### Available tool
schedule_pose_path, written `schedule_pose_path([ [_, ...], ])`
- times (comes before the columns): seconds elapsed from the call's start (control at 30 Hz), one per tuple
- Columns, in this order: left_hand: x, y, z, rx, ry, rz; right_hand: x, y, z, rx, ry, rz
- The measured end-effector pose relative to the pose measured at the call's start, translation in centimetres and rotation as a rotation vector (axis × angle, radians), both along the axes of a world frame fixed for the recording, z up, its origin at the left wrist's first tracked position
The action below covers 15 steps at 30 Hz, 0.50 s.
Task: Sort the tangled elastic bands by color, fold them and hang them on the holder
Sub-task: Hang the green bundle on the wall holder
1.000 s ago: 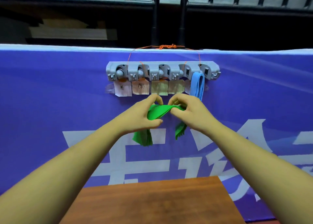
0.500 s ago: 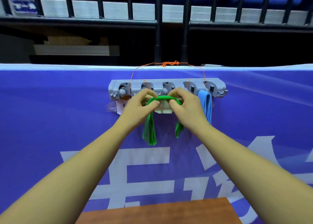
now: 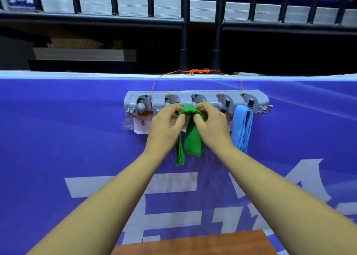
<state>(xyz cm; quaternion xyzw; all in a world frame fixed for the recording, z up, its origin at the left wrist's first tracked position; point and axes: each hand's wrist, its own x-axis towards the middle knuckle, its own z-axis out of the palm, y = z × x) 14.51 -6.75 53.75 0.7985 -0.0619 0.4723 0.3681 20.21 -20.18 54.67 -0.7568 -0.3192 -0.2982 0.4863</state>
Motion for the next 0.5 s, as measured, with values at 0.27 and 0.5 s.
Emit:
schedule_pose_path([
  [0.27,0.4,-0.1,0.1,0.141,-0.066,0.112,0.2,0.1,0.2,-0.009,-0.029,-0.009],
  [0.5,0.2,0.7,-0.6,0.081,-0.037,-0.084,-0.1,-0.6,-0.5,-0.022,0.087,0.110],
])
